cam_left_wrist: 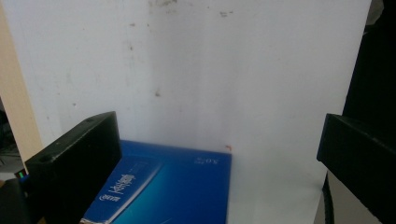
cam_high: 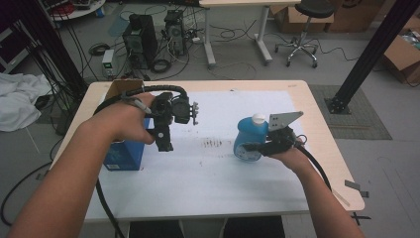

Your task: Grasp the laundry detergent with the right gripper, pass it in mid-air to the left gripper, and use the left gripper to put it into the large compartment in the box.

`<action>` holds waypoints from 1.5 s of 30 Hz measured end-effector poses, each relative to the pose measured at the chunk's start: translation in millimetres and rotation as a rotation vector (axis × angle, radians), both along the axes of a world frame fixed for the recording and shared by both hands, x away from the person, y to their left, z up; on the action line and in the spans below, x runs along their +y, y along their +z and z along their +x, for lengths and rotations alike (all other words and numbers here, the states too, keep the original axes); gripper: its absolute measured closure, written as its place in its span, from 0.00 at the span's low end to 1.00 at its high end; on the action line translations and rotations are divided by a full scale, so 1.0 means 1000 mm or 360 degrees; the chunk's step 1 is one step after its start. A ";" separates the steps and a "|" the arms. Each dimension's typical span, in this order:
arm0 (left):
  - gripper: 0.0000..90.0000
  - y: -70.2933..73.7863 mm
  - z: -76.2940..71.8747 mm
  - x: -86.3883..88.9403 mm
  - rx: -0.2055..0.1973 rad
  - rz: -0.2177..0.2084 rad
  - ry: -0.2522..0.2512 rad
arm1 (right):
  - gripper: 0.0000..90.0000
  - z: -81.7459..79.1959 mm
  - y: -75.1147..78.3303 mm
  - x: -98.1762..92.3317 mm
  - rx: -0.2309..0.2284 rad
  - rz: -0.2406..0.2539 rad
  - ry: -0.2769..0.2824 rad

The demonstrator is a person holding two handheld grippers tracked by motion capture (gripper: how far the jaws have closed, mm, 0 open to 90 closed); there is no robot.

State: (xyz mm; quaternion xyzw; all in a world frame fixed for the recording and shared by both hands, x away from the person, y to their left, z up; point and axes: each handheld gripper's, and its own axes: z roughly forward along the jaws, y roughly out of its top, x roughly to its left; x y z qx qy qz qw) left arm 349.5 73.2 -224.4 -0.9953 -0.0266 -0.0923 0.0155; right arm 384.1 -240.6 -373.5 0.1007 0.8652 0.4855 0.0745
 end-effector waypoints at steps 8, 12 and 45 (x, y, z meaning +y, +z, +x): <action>0.00 0.001 0.000 -0.012 0.0025 -0.0008 -0.0035 | 0.52 -0.012 0.021 0.014 0.0000 -0.0026 0.0153; 0.00 0.001 -0.001 -0.017 0.0045 -0.0005 -0.0052 | 0.52 -0.016 0.023 0.023 0.0019 -0.0043 0.0204; 0.00 -0.014 -0.009 -0.029 0.0141 -0.0019 -0.0107 | 0.52 -0.031 -0.005 0.133 0.0110 -0.0075 0.0485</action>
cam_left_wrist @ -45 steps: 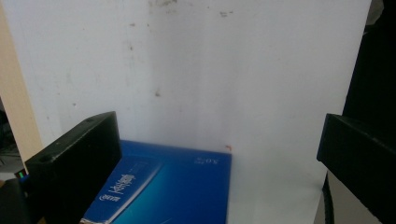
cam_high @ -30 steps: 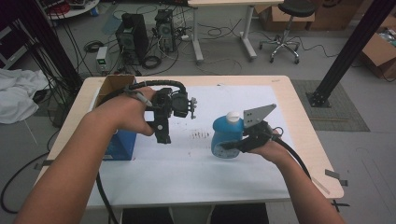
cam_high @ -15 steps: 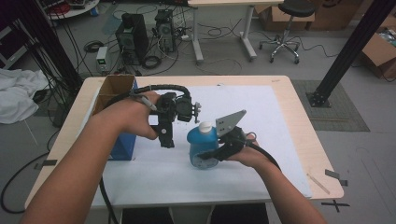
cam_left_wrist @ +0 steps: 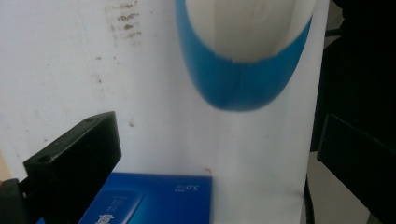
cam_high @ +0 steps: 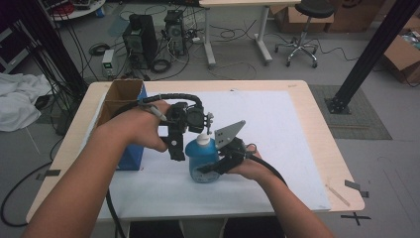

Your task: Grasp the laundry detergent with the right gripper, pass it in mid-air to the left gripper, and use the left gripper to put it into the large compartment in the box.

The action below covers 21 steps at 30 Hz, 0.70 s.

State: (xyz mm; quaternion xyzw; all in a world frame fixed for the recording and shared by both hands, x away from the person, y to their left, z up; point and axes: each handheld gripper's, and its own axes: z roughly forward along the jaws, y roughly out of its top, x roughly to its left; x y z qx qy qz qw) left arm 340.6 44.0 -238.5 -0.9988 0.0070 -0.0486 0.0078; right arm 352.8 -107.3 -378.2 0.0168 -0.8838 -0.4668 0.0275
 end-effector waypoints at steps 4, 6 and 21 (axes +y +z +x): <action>0.00 -0.002 -0.001 -0.003 0.0009 0.0010 -0.0008 | 0.52 0.000 0.000 0.007 -0.0001 0.0011 0.0005; 0.00 -0.003 -0.002 -0.004 0.0010 0.0008 -0.0012 | 0.52 0.000 0.000 0.010 0.0000 0.0017 0.0007; 0.00 -0.010 -0.005 -0.004 0.0035 -0.0010 -0.0013 | 0.52 -0.004 0.010 0.028 -0.0017 0.0064 0.0028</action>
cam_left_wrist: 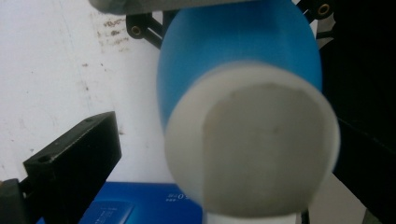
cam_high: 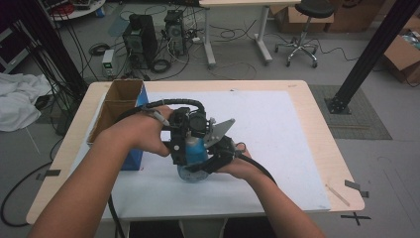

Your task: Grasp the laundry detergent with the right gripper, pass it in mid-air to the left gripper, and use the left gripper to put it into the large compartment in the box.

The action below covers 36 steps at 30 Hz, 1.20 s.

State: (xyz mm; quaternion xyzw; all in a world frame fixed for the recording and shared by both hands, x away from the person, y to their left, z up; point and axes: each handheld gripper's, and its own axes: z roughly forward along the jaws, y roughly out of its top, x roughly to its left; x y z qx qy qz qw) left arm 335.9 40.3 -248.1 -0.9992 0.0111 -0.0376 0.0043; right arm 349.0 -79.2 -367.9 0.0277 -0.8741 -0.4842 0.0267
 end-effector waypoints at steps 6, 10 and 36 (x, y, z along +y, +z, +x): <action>0.00 -0.002 -0.001 0.000 0.0007 0.0005 0.0005 | 0.52 -0.001 0.000 0.004 -0.0003 -0.0001 0.0005; 0.00 -0.003 -0.003 -0.001 0.0006 0.0016 0.0007 | 0.52 -0.001 -0.001 0.006 -0.0015 0.0006 -0.0004; 0.07 -0.009 -0.006 -0.004 -0.0028 0.0062 0.0011 | 0.52 -0.006 0.000 0.012 0.0019 0.0019 0.0025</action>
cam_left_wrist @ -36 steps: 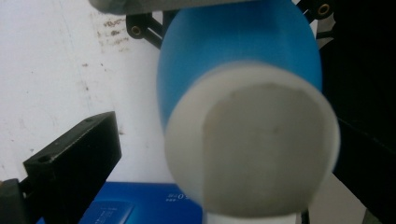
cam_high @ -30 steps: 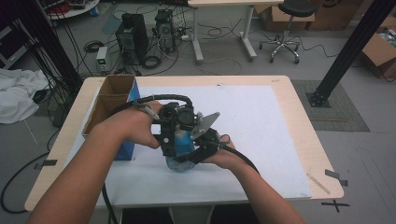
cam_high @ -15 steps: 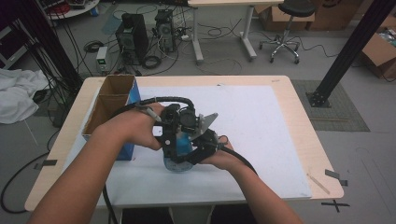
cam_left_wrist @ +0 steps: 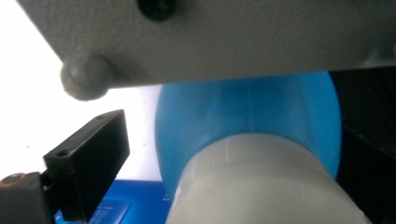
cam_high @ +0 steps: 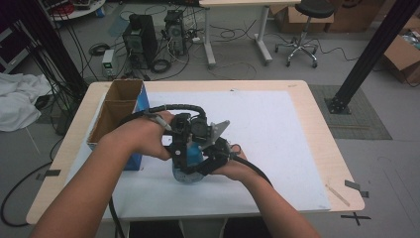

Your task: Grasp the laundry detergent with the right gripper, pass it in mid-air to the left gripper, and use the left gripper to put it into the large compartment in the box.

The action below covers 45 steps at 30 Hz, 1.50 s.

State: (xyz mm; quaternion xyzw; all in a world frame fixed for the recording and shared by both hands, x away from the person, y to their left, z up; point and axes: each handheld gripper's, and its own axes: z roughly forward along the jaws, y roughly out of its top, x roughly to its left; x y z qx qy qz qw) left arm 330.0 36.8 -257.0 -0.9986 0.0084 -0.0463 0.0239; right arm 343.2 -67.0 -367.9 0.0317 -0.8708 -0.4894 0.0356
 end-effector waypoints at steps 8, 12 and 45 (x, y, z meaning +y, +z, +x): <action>0.11 0.001 -0.001 -0.001 -0.0016 0.0013 -0.0008 | 0.52 0.000 0.000 0.001 0.0000 0.0009 0.0006; 0.13 0.001 -0.002 -0.002 -0.0023 0.0004 -0.0011 | 0.52 -0.001 0.000 0.001 0.0014 0.0005 0.0012; 0.27 0.003 -0.005 -0.004 -0.0042 0.0052 -0.0020 | 0.52 0.006 0.000 0.004 -0.0125 0.0037 0.0027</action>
